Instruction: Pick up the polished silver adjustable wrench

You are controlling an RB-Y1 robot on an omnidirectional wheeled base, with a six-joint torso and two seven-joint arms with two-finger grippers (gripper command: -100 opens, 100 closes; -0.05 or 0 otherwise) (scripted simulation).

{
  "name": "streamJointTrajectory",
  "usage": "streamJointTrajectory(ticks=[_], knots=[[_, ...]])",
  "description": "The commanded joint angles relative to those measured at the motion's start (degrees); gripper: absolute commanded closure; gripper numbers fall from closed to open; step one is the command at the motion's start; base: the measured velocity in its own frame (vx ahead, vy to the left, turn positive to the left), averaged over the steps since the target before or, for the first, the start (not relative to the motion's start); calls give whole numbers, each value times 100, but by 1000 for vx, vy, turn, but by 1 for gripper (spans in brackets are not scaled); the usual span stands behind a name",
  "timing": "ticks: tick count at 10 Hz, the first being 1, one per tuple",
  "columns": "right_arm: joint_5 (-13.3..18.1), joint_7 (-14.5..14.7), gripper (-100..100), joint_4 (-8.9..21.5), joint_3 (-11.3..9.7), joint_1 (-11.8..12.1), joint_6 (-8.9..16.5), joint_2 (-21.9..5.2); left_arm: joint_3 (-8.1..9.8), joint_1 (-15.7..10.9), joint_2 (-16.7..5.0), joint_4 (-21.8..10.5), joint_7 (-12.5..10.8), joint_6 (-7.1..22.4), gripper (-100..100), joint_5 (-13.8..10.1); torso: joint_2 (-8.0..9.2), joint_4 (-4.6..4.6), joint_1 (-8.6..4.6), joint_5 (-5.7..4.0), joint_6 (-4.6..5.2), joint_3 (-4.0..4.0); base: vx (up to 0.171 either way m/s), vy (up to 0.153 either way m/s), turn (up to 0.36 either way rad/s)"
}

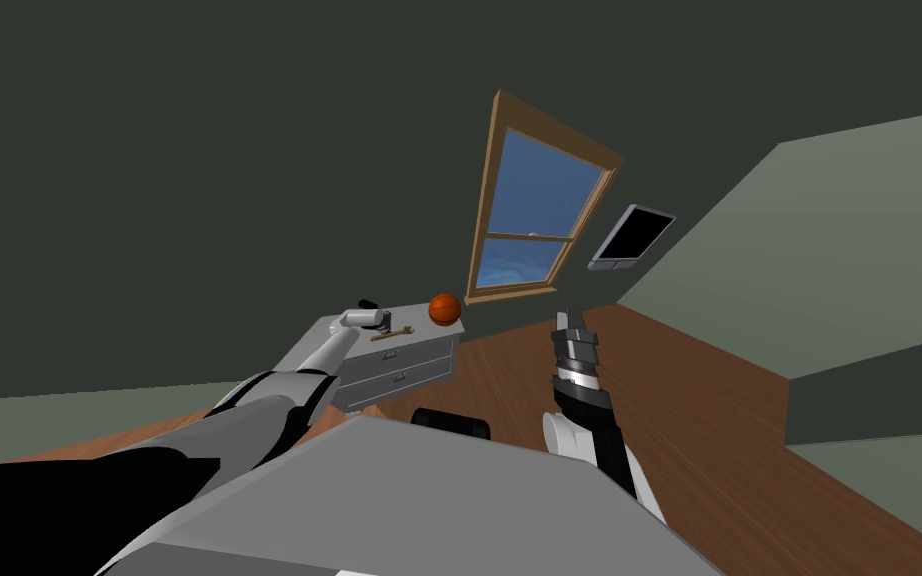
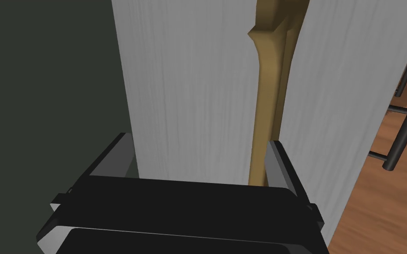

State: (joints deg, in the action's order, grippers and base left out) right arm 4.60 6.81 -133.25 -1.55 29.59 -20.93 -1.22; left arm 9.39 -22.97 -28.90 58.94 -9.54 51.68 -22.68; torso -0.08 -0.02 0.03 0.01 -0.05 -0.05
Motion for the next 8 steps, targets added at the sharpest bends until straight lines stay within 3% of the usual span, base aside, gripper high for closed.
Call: streamJointTrajectory(ticks=[1, 2, 3, 6, 8], knots=[[0, 0, 0, 0, 0, 0, 0, 0, -51, -140, -92, -286, 42, 220, -100, -167, 0, 0, 0, 0, 0, 0, 29, 12, -83], [0, 0, 0, 0, 0, 0, 0, 0, -51, -140, -92, -395, 42, 220, -100, -167, -3, 0, 1, 0, 3, -1, 33, 9, -49], [0, 0, 0, 0, 0, 0, 0, 0, -101, -234, -172, -622, 60, 452, -100, -311, -4, -1, 0, 0, 0, -2, 50, 8, -71], [0, 0, 0, 0, 0, 0, 0, 0, -152, -318, -247, -937, 77, 668, -100, -450, -10, -2, 0, 0, 1, -5, 43, 9, -46], [0, 0, 0, 0, 0, 0, 0, 0, -255, -456, -379, -1328, 113, 1027, -100, -708, -9, -2, 1, 0, 1, -5, 56, 13, -84]])
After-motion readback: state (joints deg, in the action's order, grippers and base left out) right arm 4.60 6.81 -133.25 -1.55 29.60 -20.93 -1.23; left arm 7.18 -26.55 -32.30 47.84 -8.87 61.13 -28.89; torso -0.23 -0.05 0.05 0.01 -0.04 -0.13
